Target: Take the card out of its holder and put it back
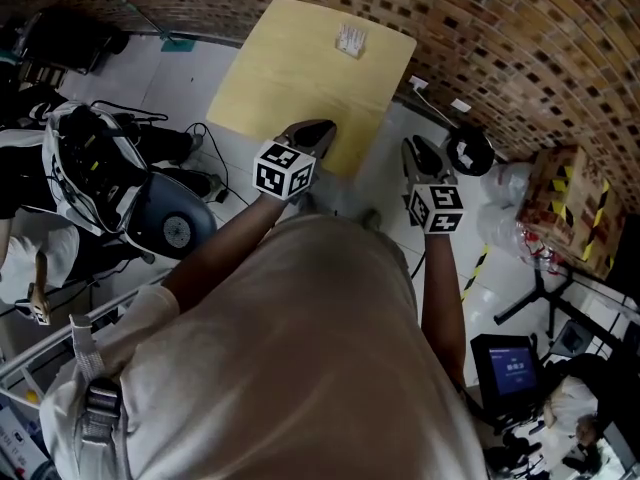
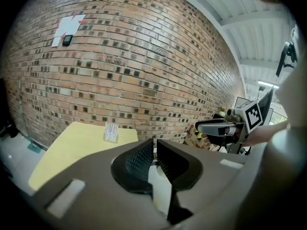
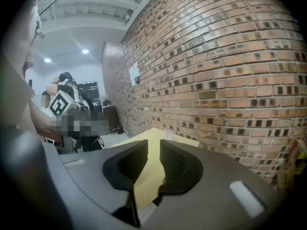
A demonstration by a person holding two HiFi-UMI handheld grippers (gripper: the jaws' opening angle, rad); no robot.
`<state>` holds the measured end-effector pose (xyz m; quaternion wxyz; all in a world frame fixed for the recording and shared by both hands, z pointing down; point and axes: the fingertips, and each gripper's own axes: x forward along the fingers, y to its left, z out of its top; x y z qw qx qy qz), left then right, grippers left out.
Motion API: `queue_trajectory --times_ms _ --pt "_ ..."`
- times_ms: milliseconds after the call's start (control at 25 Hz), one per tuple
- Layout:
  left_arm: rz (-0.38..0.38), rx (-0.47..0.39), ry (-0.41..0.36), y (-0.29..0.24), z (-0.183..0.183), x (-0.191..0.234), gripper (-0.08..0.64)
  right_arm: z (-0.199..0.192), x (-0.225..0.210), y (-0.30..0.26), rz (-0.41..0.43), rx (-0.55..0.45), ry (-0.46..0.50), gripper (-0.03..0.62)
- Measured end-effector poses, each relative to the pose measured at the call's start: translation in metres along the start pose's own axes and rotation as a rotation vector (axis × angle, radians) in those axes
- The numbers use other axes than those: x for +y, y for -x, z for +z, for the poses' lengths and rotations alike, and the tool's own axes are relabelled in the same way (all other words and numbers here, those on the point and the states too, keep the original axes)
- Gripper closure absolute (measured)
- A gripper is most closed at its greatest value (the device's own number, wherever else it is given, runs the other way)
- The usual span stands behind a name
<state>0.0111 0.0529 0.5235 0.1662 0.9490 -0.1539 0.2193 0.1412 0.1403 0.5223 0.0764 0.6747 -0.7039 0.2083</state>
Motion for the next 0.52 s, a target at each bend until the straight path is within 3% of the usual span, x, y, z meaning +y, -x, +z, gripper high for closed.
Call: queue_trajectory --times_ms 280,520 --pt "0.010 0.004 -0.001 0.006 -0.003 0.008 0.526 -0.003 0.010 -0.009 0.017 0.005 -0.003 0.521" --pt "-0.012 -0.003 0.034 0.002 -0.009 -0.013 0.526 -0.021 0.005 0.014 0.004 0.068 0.043 0.522"
